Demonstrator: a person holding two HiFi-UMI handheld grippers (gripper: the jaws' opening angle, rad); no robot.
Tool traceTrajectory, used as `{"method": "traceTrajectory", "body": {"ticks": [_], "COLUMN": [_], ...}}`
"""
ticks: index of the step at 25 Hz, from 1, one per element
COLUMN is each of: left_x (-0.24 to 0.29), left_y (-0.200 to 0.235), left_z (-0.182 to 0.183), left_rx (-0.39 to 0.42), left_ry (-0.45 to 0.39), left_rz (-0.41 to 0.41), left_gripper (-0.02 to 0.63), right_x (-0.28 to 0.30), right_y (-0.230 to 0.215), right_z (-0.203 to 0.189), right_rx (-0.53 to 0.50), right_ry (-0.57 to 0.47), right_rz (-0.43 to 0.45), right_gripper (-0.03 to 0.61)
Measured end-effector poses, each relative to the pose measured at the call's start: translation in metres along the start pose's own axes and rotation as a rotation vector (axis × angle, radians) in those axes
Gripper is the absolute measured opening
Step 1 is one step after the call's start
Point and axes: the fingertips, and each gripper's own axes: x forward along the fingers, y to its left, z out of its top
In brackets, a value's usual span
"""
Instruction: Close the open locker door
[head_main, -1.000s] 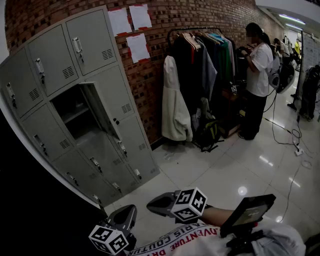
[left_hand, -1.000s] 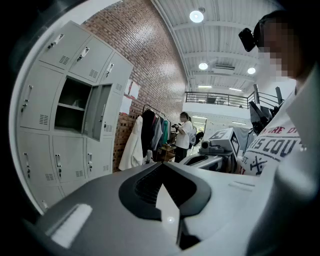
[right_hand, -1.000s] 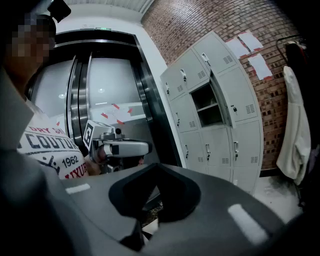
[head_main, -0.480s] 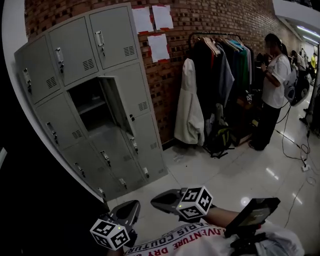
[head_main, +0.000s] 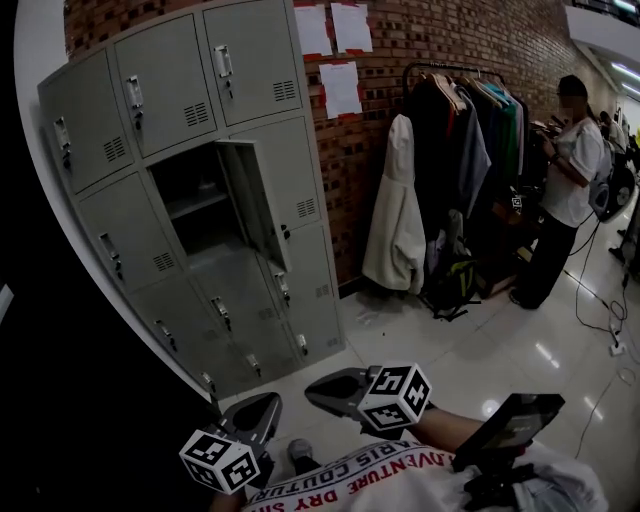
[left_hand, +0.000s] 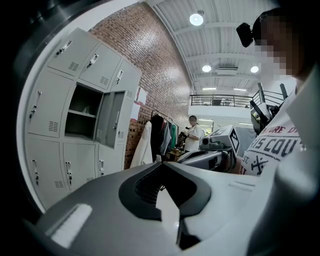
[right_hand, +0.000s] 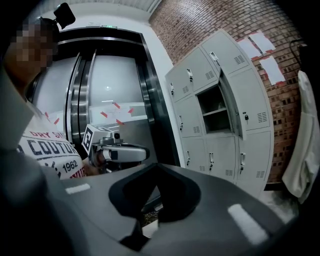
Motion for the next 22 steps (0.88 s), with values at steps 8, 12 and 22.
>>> {"method": "traceTrajectory", "body": {"ticks": [8, 12, 22], "left_x": [0.035, 0.054, 0.097], "left_y": [0.089, 0.149, 0.270], "left_z": [0.011, 0.023, 0.069], "left_rx": [-0.012, -0.026, -0.016], "left_ry": [0.018, 0.036, 0.050], "left_rz": [-0.038, -0.058, -0.120], "left_gripper": [0.004, 0.005, 0.005], "right_x": [0.064, 0.101, 0.127], "right_y": [-0.069, -0.115, -0.261], "right_z": [0.020, 0.038, 0.135], "right_rx": [0.021, 0.052, 0.008], "right_ry": [0.006, 0.009, -0.083], "right_rz": [-0.038, -0.078, -0.335], "right_gripper": [-0.003, -0.003, -0.003]}}
